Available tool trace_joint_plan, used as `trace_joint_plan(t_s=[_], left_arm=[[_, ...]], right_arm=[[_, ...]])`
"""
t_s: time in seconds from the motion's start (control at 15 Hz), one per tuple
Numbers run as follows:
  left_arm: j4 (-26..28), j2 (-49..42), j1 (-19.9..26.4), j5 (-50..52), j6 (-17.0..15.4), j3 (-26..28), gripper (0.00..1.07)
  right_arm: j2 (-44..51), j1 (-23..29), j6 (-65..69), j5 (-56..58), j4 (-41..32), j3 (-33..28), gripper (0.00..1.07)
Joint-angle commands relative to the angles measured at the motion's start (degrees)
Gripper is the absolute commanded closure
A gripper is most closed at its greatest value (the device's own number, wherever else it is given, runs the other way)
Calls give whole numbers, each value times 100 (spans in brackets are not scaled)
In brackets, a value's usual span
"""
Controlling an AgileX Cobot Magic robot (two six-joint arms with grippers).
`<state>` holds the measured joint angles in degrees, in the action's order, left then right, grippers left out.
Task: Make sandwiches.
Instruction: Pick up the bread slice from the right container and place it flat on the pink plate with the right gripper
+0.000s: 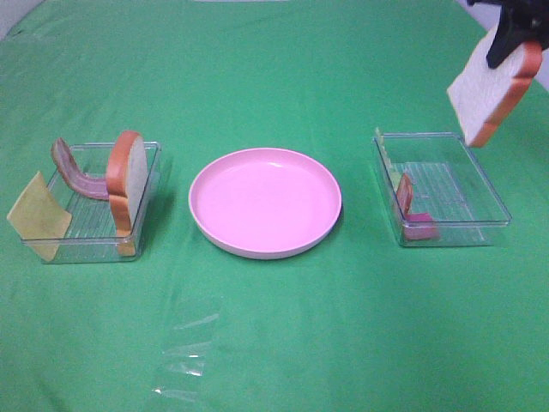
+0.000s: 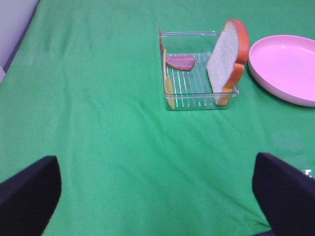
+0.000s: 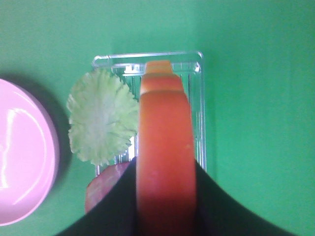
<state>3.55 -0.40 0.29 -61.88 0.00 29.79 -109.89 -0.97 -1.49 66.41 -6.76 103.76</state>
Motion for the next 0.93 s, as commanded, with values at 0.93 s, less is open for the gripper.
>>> trace_joint_plan(t_s=[0.93], left_arm=[[46, 0, 6, 23, 0, -11, 9]], right_arm=[[-286, 2979, -80, -1031, -647, 103, 105]])
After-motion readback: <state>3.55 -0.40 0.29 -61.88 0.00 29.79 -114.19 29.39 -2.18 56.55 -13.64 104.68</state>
